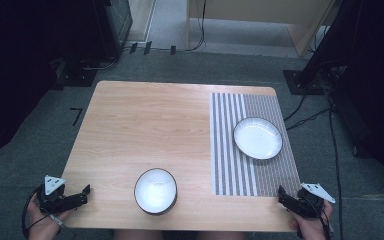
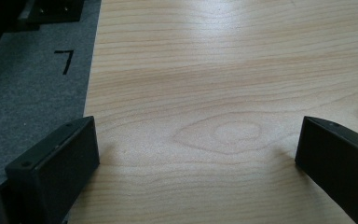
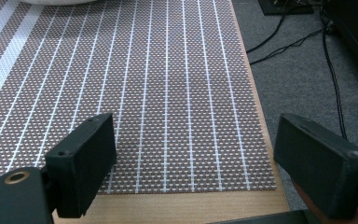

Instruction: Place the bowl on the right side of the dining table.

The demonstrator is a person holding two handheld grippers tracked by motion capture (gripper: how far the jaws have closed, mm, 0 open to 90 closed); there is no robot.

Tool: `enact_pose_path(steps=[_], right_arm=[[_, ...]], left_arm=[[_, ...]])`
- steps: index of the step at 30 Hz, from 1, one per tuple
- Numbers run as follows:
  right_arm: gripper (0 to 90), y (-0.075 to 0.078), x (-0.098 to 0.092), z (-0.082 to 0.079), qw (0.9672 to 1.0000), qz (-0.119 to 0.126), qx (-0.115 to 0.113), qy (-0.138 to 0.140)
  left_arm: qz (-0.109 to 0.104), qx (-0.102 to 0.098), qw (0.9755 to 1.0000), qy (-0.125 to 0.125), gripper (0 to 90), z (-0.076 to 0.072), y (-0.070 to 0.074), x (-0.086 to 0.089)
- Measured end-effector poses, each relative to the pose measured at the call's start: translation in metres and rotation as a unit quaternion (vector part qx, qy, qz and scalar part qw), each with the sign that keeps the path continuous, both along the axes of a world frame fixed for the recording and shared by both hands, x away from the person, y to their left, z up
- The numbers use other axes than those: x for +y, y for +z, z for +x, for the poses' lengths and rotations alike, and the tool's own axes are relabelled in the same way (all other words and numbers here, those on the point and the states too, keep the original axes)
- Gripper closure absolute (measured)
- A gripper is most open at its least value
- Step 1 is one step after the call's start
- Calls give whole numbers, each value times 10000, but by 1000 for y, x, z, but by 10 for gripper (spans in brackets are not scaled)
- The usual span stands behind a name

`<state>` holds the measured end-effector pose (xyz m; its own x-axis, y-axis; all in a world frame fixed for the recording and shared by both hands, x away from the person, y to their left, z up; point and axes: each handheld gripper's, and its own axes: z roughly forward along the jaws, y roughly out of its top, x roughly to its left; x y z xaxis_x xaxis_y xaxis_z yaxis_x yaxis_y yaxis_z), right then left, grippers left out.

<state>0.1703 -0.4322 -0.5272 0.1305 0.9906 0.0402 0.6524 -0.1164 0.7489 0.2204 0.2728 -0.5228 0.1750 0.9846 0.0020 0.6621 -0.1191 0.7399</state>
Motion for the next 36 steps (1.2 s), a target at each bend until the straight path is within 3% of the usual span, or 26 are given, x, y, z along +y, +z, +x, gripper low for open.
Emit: enact_pose_path(steps=[7, 16, 19, 25, 36], right_arm=[[152, 5, 3, -2, 9999, 53, -129, -78], [155, 19, 18, -3, 9995, 115, -294, 25], [155, 29, 30, -2, 9989, 305, -336, 121], [157, 43, 51, -1, 9978, 337, -474, 316], [157, 59, 81, 4, 9954, 357, -517, 717]], left_arm=[[4, 35, 10000, -13, 0, 1, 1, -2], [12, 78, 10000, -39, 0, 3, 1, -3], [19, 100, 9999, -76, 0, 4, 2, -4], [15, 123, 9998, -131, 0, 5, 2, -4], [26, 189, 9997, -128, 0, 7, 3, -5]])
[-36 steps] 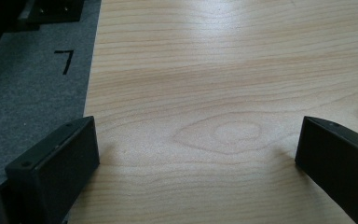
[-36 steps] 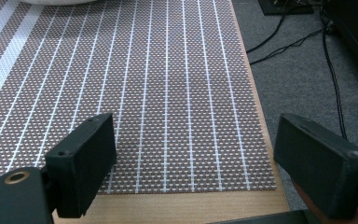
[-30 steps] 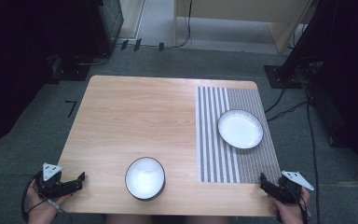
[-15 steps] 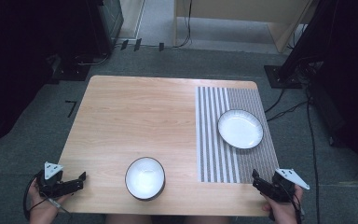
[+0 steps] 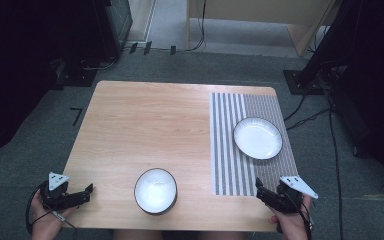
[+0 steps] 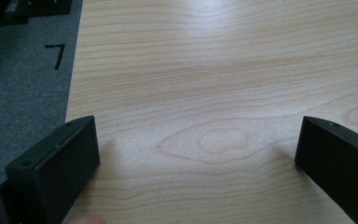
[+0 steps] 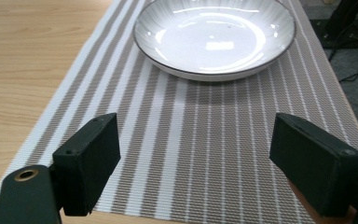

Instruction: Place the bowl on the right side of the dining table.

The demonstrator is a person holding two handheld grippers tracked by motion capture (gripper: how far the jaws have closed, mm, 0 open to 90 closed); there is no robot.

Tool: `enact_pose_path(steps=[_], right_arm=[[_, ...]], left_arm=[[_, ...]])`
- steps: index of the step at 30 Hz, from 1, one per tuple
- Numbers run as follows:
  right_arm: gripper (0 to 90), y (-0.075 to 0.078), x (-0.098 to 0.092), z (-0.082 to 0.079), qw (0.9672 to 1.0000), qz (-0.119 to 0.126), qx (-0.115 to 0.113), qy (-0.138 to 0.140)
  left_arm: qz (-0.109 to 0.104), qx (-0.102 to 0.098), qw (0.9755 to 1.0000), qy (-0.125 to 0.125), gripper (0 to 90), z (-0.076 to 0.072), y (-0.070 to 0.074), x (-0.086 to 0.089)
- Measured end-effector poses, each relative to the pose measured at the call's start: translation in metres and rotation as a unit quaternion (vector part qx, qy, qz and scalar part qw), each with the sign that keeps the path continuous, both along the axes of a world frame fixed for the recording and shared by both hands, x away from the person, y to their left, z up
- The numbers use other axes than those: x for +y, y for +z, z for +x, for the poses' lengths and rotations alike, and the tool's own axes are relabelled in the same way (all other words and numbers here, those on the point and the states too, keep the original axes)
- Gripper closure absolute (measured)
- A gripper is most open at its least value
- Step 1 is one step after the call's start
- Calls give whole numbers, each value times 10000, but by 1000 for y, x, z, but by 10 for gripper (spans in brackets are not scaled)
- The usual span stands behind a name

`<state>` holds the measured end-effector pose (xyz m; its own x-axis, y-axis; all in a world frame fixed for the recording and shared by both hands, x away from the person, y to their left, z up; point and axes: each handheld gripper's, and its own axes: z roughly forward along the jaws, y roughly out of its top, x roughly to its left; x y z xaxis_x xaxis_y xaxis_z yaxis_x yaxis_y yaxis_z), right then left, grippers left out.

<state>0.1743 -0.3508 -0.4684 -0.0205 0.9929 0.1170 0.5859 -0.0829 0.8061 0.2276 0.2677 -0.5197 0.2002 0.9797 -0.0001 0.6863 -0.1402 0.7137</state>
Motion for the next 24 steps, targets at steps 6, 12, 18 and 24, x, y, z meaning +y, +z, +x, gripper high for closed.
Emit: enact_pose_path(steps=[6, 12, 18, 24], right_arm=[[157, 6, 13, 4, 9999, 20, 26, 132], [158, 10, 26, 7, 9996, 14, 28, 293], [158, 13, 38, 10, 9992, 16, 6, 410], [158, 17, 51, 14, 9986, 14, -17, 537]], left_arm=[[14, 35, 10000, -19, 0, 1, 1, 0], [20, 53, 10000, -56, 0, 4, 1, 0], [15, 55, 10000, -75, 0, 5, 1, 0], [16, 52, 10000, -79, 0, 6, 1, 0]])
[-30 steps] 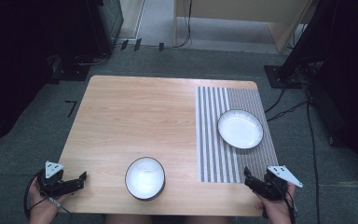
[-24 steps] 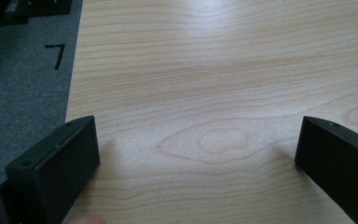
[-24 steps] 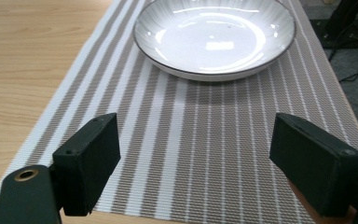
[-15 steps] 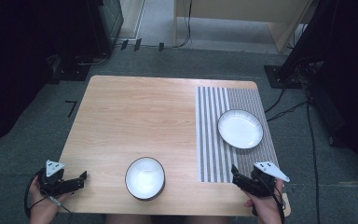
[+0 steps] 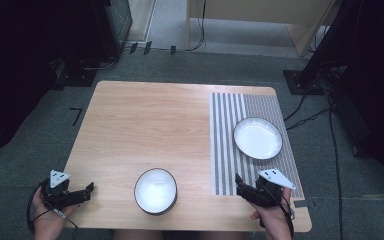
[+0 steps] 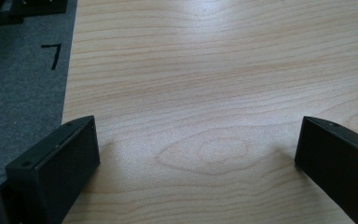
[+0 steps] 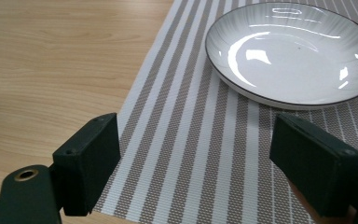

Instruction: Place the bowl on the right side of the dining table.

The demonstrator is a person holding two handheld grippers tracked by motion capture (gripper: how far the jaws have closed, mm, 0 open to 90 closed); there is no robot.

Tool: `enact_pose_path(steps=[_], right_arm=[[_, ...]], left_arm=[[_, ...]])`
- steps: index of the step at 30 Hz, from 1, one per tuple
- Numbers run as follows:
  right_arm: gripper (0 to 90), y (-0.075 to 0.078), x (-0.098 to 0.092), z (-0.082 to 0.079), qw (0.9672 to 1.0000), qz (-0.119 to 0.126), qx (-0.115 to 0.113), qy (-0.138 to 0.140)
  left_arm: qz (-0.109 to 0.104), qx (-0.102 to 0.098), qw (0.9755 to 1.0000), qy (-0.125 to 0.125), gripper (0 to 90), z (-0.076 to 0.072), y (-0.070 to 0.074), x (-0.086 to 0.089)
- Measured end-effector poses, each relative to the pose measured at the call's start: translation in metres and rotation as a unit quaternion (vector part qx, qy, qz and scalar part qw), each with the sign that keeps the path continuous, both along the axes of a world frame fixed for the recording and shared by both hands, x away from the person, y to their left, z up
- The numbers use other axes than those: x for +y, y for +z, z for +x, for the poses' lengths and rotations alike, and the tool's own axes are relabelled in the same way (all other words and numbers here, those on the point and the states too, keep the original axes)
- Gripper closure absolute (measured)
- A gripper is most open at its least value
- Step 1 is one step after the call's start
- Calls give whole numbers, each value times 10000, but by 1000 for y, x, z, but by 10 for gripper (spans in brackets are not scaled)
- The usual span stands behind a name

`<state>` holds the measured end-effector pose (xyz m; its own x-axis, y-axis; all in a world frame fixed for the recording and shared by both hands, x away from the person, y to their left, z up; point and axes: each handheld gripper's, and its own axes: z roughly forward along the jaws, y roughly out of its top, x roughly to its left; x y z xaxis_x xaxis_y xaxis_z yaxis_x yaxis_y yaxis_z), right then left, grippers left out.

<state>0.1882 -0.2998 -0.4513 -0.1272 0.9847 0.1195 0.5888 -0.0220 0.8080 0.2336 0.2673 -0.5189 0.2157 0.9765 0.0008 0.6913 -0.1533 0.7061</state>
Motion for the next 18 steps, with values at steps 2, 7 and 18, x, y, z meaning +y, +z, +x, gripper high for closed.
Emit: enact_pose_path(steps=[2, 7, 18], right_arm=[[158, 1, 3, 1, 10000, 10, -6, 31], [157, 5, 11, 2, 9999, 15, -37, 92], [143, 10, 25, 5, 9997, 60, -71, 230]], left_arm=[[3, 2, 10000, -8, 0, 0, 0, 0], [5, -4, 10000, -27, 0, 1, 0, 0], [7, -6, 10000, -41, 0, 2, 0, 1]])
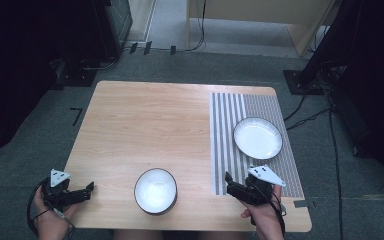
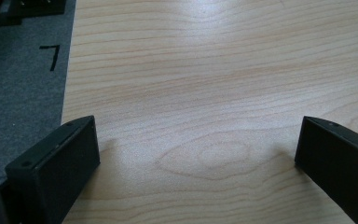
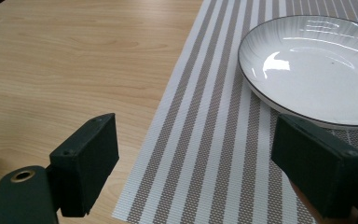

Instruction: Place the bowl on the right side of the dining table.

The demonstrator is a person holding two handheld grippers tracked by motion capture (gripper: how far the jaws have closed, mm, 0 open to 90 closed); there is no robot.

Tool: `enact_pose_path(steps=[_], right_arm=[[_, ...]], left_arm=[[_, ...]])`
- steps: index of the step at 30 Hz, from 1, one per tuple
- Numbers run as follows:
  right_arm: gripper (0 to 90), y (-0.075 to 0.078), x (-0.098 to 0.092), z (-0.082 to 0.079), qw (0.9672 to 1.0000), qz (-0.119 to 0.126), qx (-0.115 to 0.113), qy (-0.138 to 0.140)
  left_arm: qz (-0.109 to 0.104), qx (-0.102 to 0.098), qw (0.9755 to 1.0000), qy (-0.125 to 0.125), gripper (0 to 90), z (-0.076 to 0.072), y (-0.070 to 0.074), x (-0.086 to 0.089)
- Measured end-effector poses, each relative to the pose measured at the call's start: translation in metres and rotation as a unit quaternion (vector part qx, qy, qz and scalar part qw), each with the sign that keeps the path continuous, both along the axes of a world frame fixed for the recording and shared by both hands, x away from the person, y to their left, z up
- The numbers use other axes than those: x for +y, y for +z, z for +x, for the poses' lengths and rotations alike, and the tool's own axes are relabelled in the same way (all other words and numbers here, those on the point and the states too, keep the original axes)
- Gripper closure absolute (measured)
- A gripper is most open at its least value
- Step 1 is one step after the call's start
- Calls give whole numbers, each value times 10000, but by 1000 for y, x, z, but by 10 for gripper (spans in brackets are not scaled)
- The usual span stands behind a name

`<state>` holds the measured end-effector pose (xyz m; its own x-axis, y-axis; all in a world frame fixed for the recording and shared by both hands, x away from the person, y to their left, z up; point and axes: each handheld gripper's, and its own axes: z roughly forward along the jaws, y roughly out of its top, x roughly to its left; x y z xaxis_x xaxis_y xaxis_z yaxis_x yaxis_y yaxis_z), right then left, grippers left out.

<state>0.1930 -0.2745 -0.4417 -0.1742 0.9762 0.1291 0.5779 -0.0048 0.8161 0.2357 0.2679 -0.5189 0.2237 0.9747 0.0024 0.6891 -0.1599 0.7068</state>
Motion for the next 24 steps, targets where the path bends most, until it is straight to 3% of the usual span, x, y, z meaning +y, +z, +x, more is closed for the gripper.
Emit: enact_pose_path(steps=[24], right_arm=[[119, 6, 41, 8, 9992, 122, -51, 365]], left_arm=[[-3, 2, 10000, 21, 0, 0, 0, 0]])
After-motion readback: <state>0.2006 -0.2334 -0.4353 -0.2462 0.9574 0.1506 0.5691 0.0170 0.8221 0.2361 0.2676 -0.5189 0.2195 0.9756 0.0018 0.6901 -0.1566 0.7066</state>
